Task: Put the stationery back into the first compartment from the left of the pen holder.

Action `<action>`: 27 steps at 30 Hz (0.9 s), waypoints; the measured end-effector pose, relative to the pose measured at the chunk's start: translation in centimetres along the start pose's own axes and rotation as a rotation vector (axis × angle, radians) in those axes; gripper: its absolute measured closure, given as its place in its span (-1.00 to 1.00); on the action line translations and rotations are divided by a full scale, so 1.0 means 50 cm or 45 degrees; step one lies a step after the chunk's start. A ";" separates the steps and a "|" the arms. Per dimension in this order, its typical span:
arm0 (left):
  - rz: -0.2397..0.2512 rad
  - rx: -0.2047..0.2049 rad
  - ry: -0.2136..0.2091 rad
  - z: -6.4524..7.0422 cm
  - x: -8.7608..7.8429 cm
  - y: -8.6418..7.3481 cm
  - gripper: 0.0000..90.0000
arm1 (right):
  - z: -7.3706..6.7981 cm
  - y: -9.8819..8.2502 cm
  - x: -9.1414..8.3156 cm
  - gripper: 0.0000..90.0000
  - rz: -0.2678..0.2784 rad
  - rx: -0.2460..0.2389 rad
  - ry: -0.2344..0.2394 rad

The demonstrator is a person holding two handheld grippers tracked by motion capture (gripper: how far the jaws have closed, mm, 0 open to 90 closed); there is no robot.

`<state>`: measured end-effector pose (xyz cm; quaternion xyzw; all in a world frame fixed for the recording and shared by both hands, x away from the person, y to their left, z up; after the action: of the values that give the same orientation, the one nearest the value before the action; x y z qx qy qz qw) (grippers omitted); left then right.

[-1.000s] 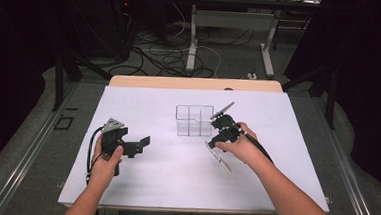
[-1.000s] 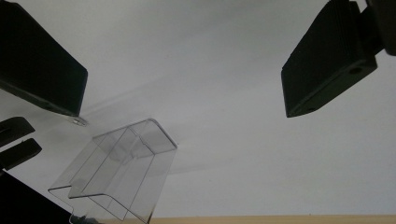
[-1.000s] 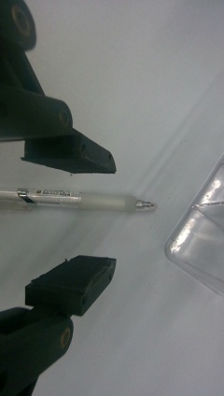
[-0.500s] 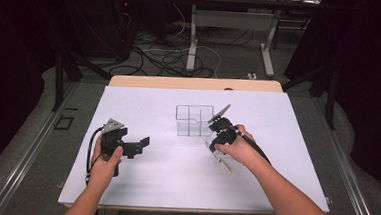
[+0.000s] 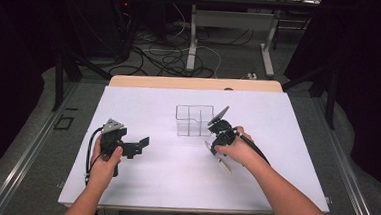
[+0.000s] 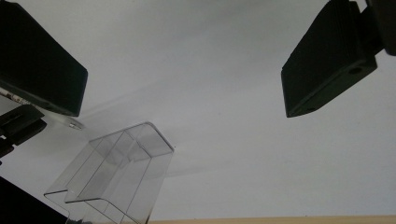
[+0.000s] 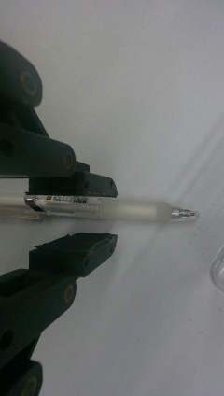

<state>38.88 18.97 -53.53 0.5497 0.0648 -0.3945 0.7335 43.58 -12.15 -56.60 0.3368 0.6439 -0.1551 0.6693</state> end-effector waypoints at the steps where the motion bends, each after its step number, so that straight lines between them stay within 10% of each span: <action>1: 0.012 -0.002 0.000 0.000 0.001 0.000 -0.99 | 0.000 0.000 0.002 0.58 -0.006 0.001 0.011; 27: 0.009 0.007 -0.006 0.002 0.003 0.000 -0.99 | -0.005 0.003 0.023 0.76 -0.011 0.064 0.012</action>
<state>38.93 18.82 -53.56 0.5510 0.0598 -0.3934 0.7335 43.63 -11.60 -57.66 0.3514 0.6443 -0.1727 0.6569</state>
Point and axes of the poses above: each handheld gripper's, and its own axes: x roughly forward along the jaws, y roughly out of its top, z roughly to its right, the point moved 5 cm from there along x, roughly forward along the jaws, and after that the axes turned 13 degrees about -x, right-handed, at the moved point
